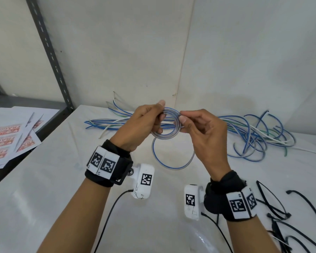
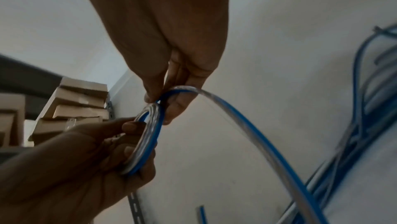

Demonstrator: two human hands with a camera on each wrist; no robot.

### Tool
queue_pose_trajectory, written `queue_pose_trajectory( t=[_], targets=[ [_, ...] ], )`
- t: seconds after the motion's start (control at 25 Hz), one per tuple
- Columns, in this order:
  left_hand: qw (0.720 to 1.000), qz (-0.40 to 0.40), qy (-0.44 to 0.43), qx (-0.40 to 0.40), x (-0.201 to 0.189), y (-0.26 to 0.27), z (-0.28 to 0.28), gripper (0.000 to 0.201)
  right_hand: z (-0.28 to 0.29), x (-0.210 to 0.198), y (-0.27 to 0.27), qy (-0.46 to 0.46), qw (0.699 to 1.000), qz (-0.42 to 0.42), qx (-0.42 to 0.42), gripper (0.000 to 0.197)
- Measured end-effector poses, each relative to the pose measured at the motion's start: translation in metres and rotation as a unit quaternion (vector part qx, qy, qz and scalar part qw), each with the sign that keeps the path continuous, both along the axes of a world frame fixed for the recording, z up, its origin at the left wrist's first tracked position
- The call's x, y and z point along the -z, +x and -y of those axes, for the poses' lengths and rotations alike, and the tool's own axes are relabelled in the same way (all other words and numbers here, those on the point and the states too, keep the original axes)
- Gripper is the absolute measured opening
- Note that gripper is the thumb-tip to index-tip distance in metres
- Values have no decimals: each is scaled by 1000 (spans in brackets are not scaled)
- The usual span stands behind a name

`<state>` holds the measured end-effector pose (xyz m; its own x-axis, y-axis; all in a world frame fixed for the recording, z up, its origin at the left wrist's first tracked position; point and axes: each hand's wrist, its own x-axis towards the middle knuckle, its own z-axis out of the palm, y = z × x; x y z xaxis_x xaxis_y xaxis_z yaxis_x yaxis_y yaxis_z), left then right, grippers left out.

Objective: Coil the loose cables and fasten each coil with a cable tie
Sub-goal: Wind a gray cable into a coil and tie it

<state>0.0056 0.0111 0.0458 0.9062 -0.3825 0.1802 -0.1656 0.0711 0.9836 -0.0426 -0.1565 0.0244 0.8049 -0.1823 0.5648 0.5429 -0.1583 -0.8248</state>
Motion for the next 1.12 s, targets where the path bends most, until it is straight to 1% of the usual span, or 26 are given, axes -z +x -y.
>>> queue_pose_trajectory(
  t=[0.16,0.24,0.32,0.4,0.48,0.52,0.64,0.72,0.76,0.84,0.92,1.04,1.12],
  targets=[
    [995,-37,-86,-24,-6,-1,-2,45,-11,2,-1,71,997,-16,-40,12],
    [994,-43,-102,-21,-6,-2,0,45,-14,3,-1,88,995,-10,-50,14],
    [995,-43,-95,-7,-6,-2,0,45,-9,1,0,91,995,-1,-49,14],
    [999,0,-45,2,-5,-2,-5,44,1,-3,0,87,995,-7,-54,15],
    [998,67,16,11,-4,-3,-12,33,13,-7,-1,56,995,-26,-73,15],
    [995,84,41,22,-4,-4,-16,26,18,-7,-1,31,995,-36,-84,15],
    [987,93,124,35,-5,-5,-22,14,29,-6,-1,-32,992,-64,-100,14],
    [978,97,180,33,-4,-6,-21,11,31,-3,0,-56,991,-72,-94,13],
    [977,96,190,32,-3,-6,-20,12,31,-2,1,-60,991,-72,-93,14],
    [982,93,166,19,-2,-4,-20,12,28,0,3,-50,993,-60,-86,15],
    [990,86,109,-16,0,-1,-21,13,24,2,6,-19,997,-40,-61,16],
    [996,52,4,-67,0,1,-20,16,12,5,8,81,996,-29,-20,8],
    [995,38,-39,-85,0,-1,-13,17,1,7,6,135,990,-29,-14,7]
  ],
)
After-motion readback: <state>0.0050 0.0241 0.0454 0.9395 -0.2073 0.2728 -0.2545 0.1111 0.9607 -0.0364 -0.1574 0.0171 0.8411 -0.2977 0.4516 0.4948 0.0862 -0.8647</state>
